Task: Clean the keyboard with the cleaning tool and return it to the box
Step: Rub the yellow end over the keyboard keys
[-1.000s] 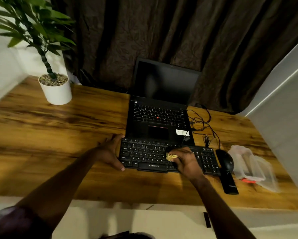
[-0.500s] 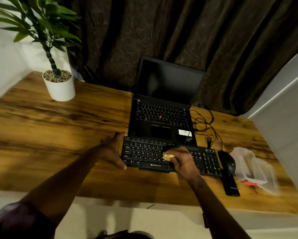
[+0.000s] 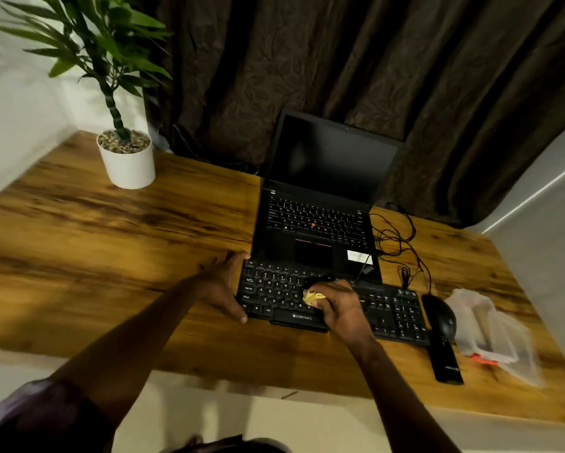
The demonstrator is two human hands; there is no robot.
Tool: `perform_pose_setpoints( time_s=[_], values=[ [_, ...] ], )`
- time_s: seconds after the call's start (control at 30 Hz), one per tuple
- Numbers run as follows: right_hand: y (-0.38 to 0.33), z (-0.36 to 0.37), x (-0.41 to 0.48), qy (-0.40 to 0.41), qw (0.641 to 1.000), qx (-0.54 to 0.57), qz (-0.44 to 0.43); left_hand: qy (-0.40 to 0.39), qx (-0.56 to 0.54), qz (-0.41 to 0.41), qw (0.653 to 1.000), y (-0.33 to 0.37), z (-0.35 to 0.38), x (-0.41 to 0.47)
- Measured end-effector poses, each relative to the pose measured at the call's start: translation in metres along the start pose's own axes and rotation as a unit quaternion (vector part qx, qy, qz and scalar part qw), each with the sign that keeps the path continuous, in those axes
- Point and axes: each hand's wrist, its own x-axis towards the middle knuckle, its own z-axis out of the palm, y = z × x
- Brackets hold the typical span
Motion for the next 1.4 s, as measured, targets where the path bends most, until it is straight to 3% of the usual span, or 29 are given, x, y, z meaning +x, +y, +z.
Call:
perform_pose_setpoints(
  time_s=[0.23, 0.37, 0.6, 0.83, 1.1, 1.4],
  values=[
    [-0.008, 0.018, 0.015, -0.015, 0.999, -0.009, -0.050, -0.001, 0.001, 0.001, 1.000, 0.008, -0.005, -0.007],
    [0.001, 0.016, 0.010, 0.007, 1.000, -0.019, -0.022, 0.000, -0.008, 0.006, 1.000, 0.002, -0.003, -0.004],
    [-0.045, 0.044, 0.030, -0.011, 0.996, -0.019, -0.084, 0.001, 0.010, -0.012, 1.000, 0.007, -0.004, -0.006],
    [-0.020, 0.030, 0.021, 0.013, 0.998, -0.001, -0.064, -0.001, -0.011, -0.003, 1.000, 0.004, -0.005, -0.006],
    [-0.069, 0.052, 0.037, -0.009, 0.994, 0.013, -0.105, 0.005, 0.004, -0.004, 1.000, 0.006, -0.003, -0.005],
    [-0.049, 0.044, 0.035, -0.004, 0.995, -0.015, -0.097, 0.001, -0.016, 0.005, 1.000, -0.001, -0.003, -0.002]
  ],
)
